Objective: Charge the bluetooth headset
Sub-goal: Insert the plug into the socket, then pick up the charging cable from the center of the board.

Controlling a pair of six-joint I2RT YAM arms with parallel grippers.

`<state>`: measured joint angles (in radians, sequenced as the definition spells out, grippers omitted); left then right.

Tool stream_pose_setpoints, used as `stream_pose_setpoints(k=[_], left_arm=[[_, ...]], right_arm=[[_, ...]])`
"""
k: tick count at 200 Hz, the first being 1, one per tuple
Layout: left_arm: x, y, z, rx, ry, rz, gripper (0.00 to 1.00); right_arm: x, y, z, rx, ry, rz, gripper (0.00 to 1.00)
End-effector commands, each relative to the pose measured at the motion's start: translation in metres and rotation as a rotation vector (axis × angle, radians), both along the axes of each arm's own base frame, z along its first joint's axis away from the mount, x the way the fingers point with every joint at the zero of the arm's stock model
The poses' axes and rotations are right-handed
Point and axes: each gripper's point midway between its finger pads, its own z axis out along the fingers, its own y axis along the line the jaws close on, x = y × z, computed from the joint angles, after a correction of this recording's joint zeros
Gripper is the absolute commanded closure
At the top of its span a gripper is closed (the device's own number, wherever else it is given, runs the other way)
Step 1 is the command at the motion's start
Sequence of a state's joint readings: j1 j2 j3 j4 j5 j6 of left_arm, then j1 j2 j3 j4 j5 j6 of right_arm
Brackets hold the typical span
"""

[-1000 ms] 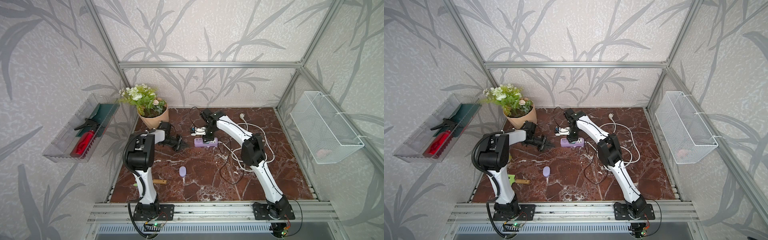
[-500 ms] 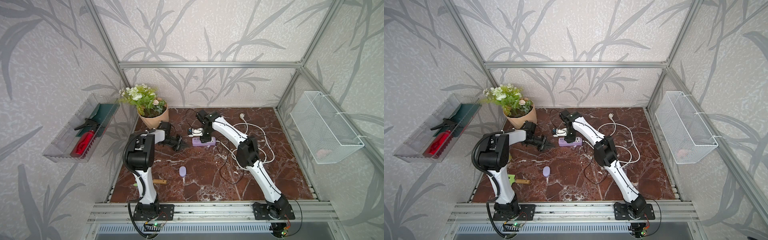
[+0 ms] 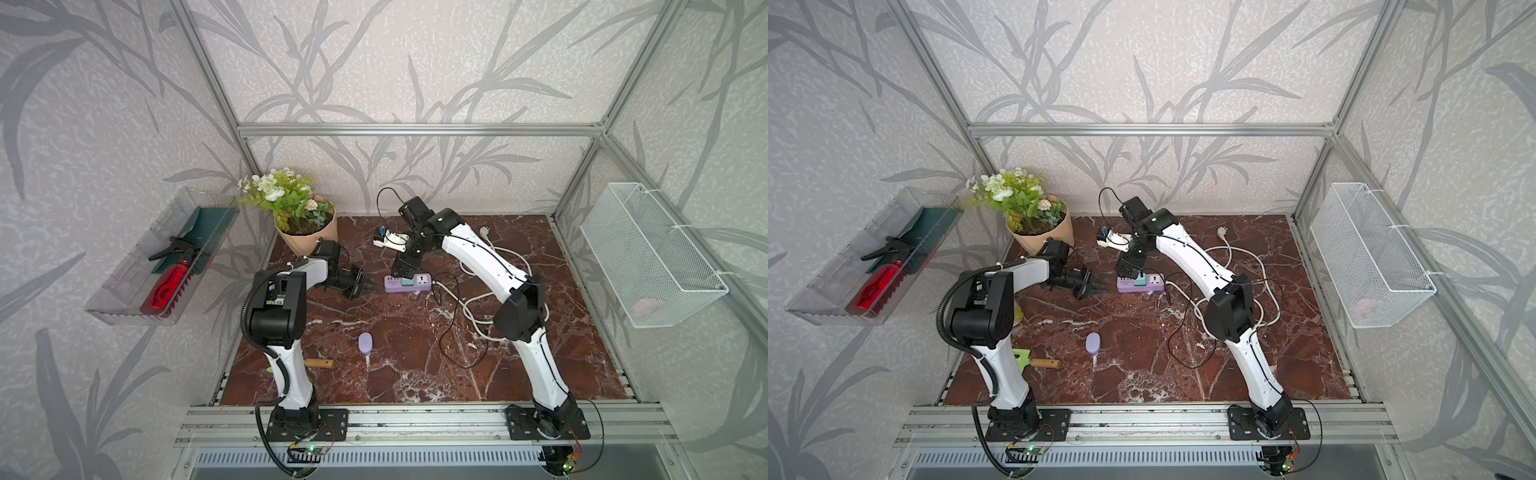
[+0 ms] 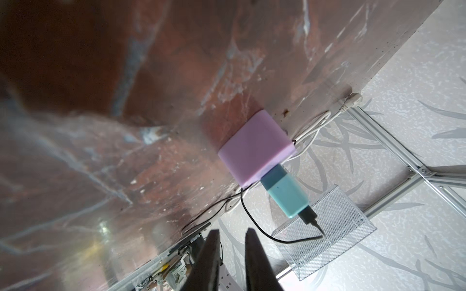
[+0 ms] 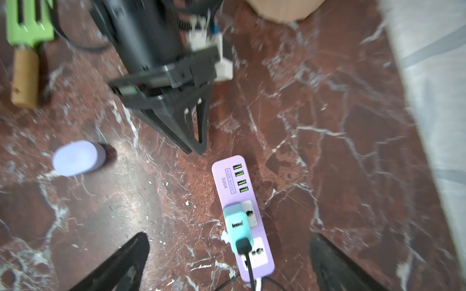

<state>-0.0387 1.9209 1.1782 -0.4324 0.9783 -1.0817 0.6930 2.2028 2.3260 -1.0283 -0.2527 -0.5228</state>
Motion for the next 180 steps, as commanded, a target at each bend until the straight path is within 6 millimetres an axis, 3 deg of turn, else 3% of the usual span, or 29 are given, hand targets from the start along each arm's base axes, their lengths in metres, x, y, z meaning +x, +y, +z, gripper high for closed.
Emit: stream_pose_setpoints(k=[1,31,45,62,83,95,96,124,159,180], left_arm=[[0.000,0.000,0.022,-0.019,-0.054,0.000,0.77],[-0.003,-0.001,0.027,-0.029,-0.075,0.001,0.82],[-0.003,-0.001,0.030,-0.033,-0.087,-0.001,0.83],[-0.001,-0.001,0.033,-0.032,-0.104,-0.004,0.83],[0.001,-0.001,0.035,-0.030,-0.114,-0.011,0.83],[0.001,-0.001,0.037,-0.031,-0.113,-0.017,0.83],[0.001,-0.001,0.036,-0.031,-0.114,-0.019,0.83],[-0.003,0.000,0.037,-0.006,-0.114,-0.044,0.83],[-0.016,0.004,0.034,0.036,-0.108,-0.077,0.83],[-0.029,0.008,0.034,0.081,-0.112,-0.108,0.83]], right_arm=[[0.011,-0.013,0.039,0.094,-0.068,-0.186,0.01],[-0.008,-0.054,0.069,0.207,-0.103,-0.340,0.01],[-0.029,-0.080,0.065,0.242,-0.120,-0.420,0.01],[-0.055,-0.118,0.037,0.209,-0.074,-0.557,0.03],[-0.098,-0.150,-0.002,0.169,0.052,-0.658,0.24],[-0.117,-0.162,-0.019,0.178,0.114,-0.709,0.30],[-0.118,-0.163,-0.013,0.196,0.107,-0.713,0.30],[-0.150,-0.193,-0.037,0.155,0.188,-0.829,0.40],[-0.173,-0.245,-0.084,-0.053,0.216,-1.092,0.34],[-0.180,-0.248,-0.105,-0.020,0.262,-1.171,0.35]])
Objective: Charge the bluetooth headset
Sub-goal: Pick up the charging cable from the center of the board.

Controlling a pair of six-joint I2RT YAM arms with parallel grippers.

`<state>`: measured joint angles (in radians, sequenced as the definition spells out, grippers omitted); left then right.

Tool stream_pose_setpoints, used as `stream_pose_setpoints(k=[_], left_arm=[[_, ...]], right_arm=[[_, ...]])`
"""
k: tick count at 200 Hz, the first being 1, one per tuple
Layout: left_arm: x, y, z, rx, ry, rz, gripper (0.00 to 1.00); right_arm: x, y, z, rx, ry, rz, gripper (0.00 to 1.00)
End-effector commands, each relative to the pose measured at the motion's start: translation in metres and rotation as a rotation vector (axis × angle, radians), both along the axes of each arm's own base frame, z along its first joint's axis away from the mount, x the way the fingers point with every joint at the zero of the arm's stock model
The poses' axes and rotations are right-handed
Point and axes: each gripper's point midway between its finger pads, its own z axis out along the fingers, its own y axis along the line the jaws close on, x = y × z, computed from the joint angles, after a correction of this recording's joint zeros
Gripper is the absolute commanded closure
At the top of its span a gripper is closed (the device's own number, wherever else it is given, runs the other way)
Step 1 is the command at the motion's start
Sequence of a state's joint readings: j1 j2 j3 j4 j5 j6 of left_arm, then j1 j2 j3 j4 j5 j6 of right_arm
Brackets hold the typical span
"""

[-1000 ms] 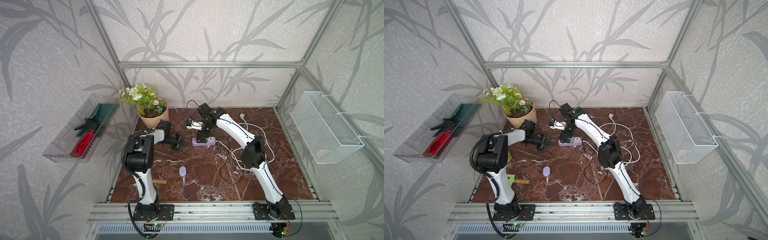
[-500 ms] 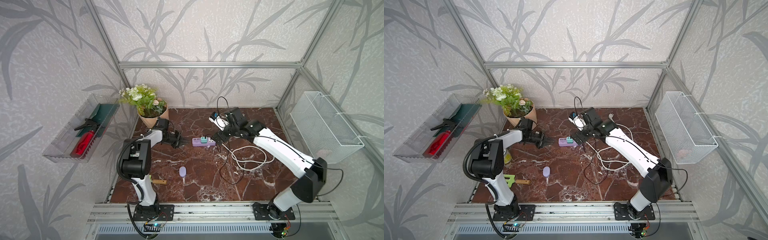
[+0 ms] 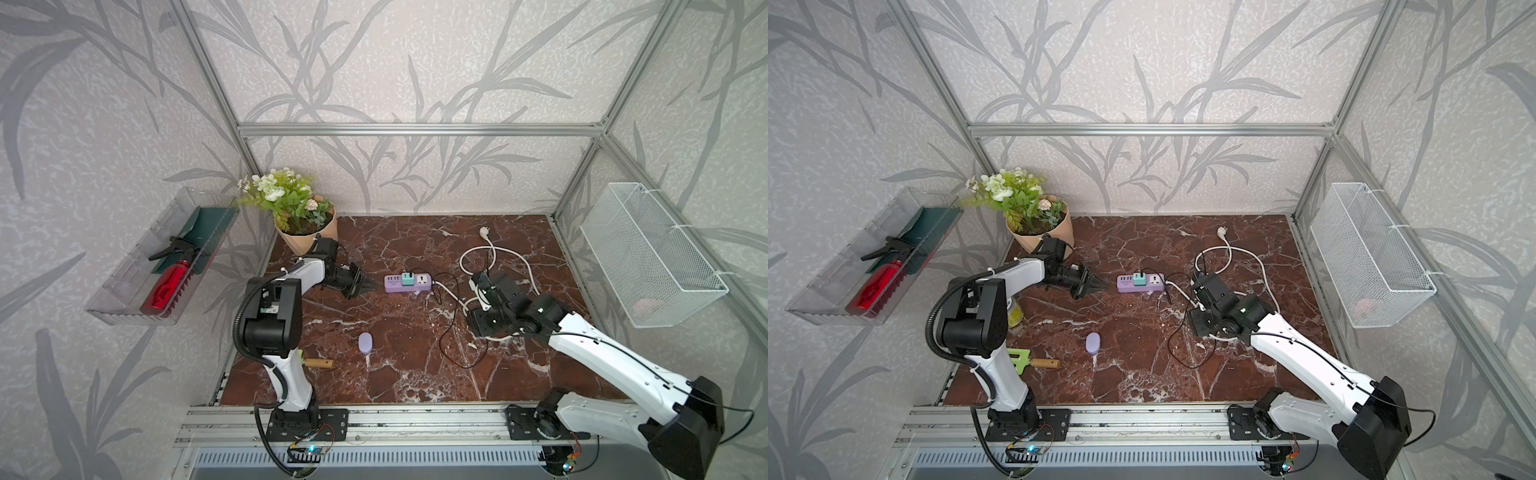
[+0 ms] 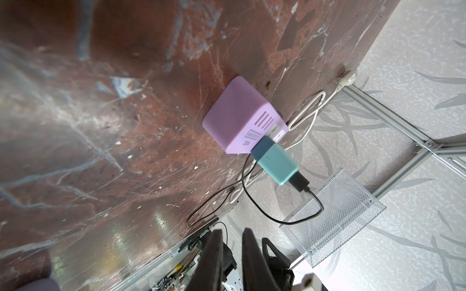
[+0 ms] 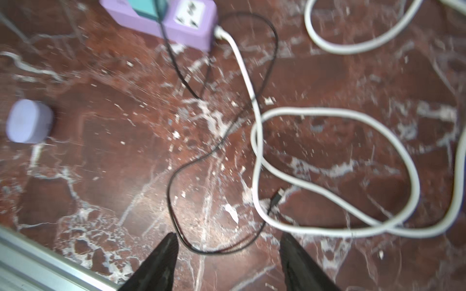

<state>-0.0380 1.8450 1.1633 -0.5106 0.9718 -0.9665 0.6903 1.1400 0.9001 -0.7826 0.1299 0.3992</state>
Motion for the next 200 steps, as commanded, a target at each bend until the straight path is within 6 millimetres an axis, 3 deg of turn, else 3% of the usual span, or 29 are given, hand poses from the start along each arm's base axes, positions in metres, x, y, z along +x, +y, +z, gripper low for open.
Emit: stream_pose_setpoints(k=[1,21,36,59,83,105,148,200], left_arm=[[-0.015,0.007,0.016,0.059,-0.040,-0.045,0.83],[-0.036,0.017,0.017,0.160,-0.037,-0.117,0.80],[-0.056,0.029,0.017,0.259,-0.029,-0.162,0.72],[-0.085,0.039,0.016,0.335,-0.007,-0.191,0.64],[-0.103,0.038,0.011,0.319,0.016,-0.179,0.62],[-0.104,0.036,0.008,0.303,0.019,-0.161,0.62],[-0.099,0.035,0.009,0.295,0.017,-0.157,0.62],[-0.095,0.034,0.005,0.281,0.031,-0.167,0.62]], right_arm=[[-0.013,-0.023,-0.025,-0.025,0.053,-0.189,0.35],[-0.023,-0.032,-0.047,0.042,0.066,-0.322,0.31],[-0.034,-0.047,-0.060,0.028,0.075,-0.408,0.29],[-0.039,-0.061,-0.070,-0.041,0.082,-0.450,0.41],[-0.030,-0.047,-0.082,-0.037,0.100,-0.416,0.48],[-0.019,-0.036,-0.087,-0.017,0.083,-0.411,0.52],[-0.006,-0.035,-0.108,-0.009,0.051,-0.480,0.64],[-0.013,-0.036,-0.131,-0.083,0.143,-0.488,0.75]])
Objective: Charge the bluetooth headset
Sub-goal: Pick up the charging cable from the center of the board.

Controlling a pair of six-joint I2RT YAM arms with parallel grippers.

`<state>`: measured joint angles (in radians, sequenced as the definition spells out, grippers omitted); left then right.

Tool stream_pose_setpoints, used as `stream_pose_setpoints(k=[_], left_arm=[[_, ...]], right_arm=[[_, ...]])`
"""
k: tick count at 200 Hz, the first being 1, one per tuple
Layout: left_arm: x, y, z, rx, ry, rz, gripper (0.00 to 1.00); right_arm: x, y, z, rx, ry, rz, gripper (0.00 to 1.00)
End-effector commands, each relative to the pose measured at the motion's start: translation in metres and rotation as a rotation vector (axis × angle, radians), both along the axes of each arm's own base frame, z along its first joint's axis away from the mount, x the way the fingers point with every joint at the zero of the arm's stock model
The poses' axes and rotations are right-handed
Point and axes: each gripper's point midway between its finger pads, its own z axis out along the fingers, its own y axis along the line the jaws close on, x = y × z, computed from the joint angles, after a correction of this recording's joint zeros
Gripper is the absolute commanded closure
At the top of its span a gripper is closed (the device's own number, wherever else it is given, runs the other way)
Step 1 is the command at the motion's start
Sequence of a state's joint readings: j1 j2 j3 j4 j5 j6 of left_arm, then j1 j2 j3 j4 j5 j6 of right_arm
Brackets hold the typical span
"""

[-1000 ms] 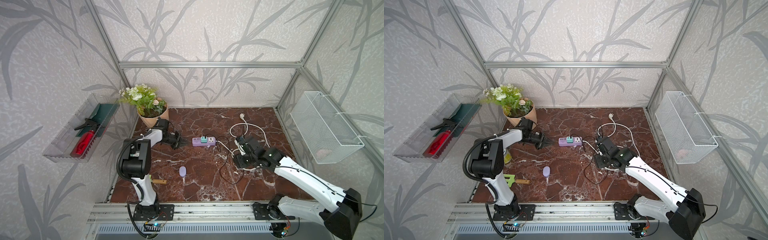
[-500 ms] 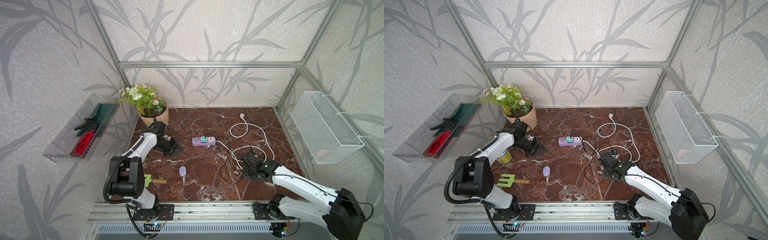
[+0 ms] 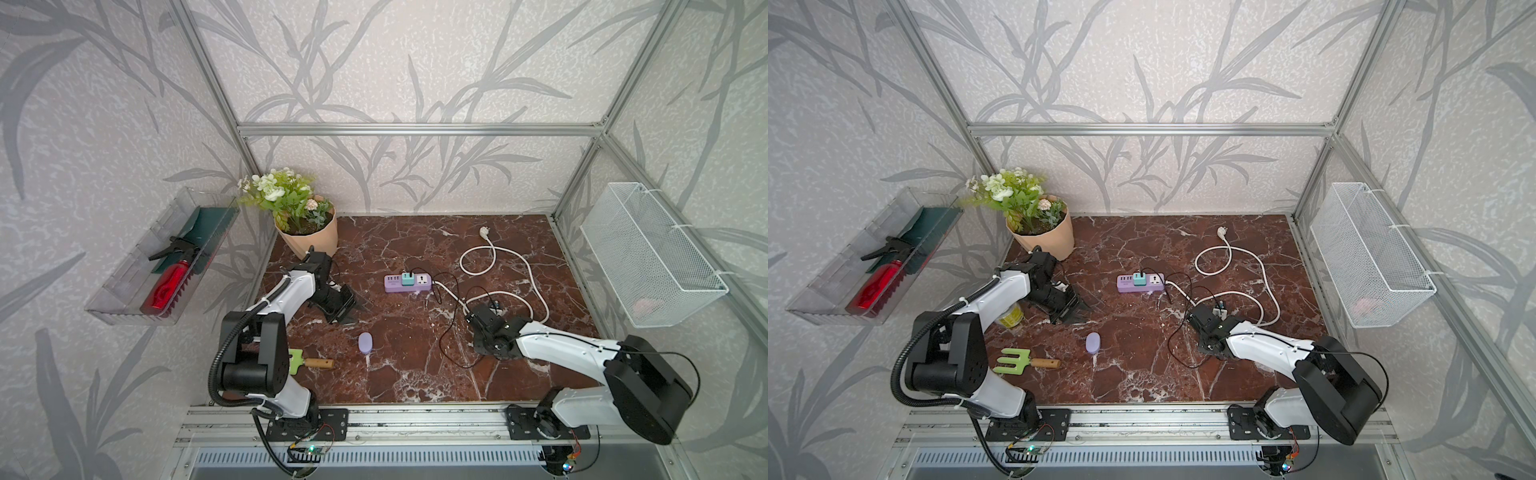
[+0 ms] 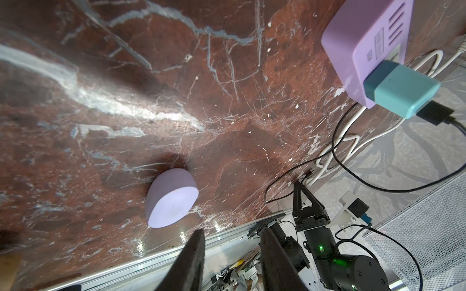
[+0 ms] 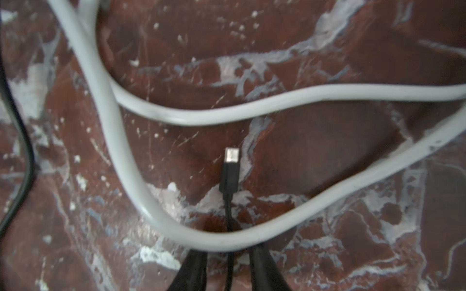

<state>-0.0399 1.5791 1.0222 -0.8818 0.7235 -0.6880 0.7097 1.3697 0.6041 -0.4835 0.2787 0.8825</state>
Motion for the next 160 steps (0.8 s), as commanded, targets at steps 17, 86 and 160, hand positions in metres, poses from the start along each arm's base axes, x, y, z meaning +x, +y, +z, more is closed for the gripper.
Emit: stream_pose_setpoints(k=[17,86,160], left_arm=[[0.005,0.000,0.004,-0.002,-0.006,-0.016,0.62],[0.024,-0.006,0.029,-0.072,-0.068,-0.020,0.54],[0.041,-0.036,0.099,-0.361,-0.211,0.013,0.69]], right_arm=[[-0.008,0.001,-0.013,0.006,0.053,0.003,0.92],[-0.016,0.123,0.029,0.303,0.042,0.650,1.00],[-0.029,0.245,0.119,0.436,0.006,1.390,1.00]])
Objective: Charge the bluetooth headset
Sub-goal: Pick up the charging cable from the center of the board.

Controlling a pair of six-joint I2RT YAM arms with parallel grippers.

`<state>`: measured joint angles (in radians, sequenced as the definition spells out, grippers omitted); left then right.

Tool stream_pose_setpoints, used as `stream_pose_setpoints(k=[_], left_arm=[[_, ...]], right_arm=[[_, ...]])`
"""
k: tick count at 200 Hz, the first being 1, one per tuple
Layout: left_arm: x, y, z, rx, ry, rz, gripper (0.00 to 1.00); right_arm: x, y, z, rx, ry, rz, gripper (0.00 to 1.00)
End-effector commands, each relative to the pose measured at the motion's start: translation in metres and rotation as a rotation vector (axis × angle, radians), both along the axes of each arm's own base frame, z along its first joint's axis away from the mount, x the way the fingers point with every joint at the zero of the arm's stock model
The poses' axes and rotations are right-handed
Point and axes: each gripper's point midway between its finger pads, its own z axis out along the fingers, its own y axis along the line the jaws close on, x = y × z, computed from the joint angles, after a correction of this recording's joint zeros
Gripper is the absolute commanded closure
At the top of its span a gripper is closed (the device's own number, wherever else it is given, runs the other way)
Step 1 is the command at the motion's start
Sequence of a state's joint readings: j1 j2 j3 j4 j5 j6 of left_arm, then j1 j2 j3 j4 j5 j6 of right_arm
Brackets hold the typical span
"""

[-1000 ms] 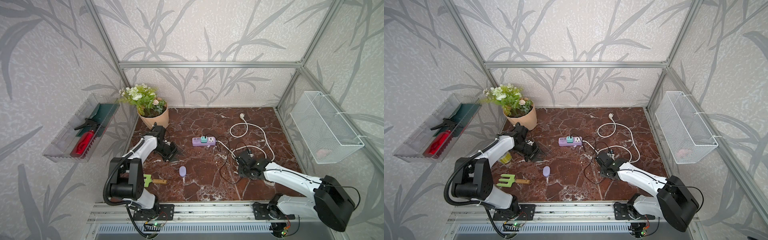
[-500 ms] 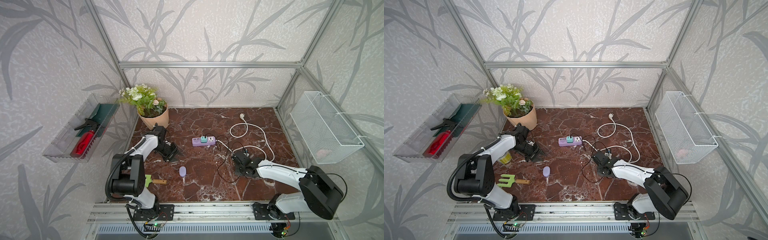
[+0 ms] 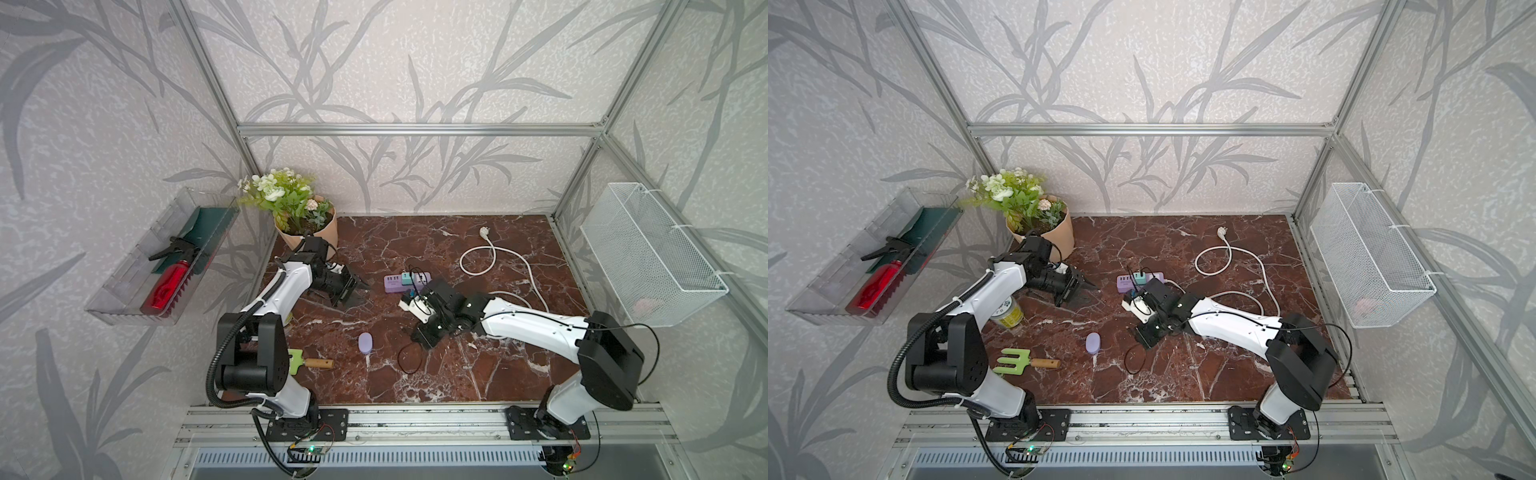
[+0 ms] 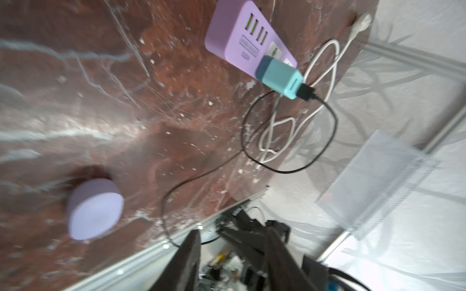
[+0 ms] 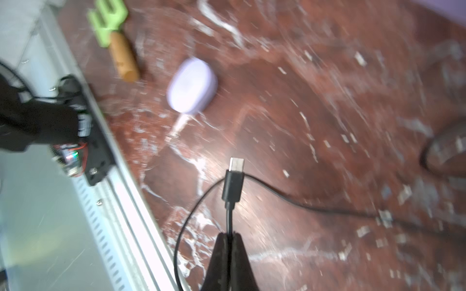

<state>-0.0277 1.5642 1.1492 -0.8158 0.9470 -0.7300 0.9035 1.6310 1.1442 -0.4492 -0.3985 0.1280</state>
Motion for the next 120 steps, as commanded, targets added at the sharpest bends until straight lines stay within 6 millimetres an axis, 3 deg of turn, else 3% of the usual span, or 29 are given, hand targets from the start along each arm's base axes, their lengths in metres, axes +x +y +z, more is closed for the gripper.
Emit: stream_pose_setpoints(k=[1,34,83,120], left_arm=[[-0.001,-0.011,0.032,-0.132,-0.040,0.001,0.69],[-0.005,-0.014,0.045,-0.163,-0.058,-0.001,0.70],[-0.004,-0.016,0.054,-0.189,-0.063,0.001,0.70],[-0.002,-0.020,0.065,-0.204,-0.094,-0.003,0.72]], right_arm=[[-0.011,0.010,0.015,-0.007,-0.047,0.238,1.00],[0.013,0.020,0.057,-0.003,-0.231,0.305,1.00],[0.050,0.008,0.070,-0.118,-0.477,0.298,1.00],[0.074,0.008,0.087,-0.103,-0.540,0.286,1.00]])
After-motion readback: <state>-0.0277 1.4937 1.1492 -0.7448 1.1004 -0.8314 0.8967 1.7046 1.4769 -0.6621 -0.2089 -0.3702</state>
